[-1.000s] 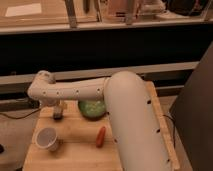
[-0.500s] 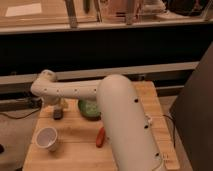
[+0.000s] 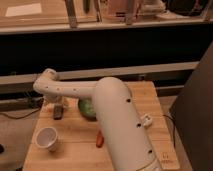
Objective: Place the eraser in the ceramic cup
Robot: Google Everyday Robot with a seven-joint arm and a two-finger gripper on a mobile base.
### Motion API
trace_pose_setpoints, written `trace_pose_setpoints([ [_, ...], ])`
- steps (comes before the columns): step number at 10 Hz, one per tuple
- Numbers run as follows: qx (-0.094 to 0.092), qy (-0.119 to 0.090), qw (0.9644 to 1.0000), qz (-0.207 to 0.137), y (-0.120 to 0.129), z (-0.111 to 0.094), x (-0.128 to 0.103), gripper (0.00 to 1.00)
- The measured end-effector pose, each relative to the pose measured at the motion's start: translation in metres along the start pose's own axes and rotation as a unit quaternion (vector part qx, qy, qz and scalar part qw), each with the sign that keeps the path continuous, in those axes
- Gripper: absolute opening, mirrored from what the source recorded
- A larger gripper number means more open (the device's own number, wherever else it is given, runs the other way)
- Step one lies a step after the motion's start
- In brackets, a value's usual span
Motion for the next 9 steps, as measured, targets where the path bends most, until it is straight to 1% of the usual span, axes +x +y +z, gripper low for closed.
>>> trace_pose_setpoints([
  [3, 0.003, -0.006, 0.9999, 0.012, 0.001, 0.007, 0.005, 0.8],
  [7, 0.006, -0.022, 0.9996, 0.02, 0.002, 0.015, 0.006, 0.79],
  [8, 0.006, -0.025, 0.9995, 0.019, 0.001, 0.016, 0.005, 0.74],
  [9, 0.006, -0.029, 0.9994, 0.015, 0.0, 0.018, 0.003, 0.61],
])
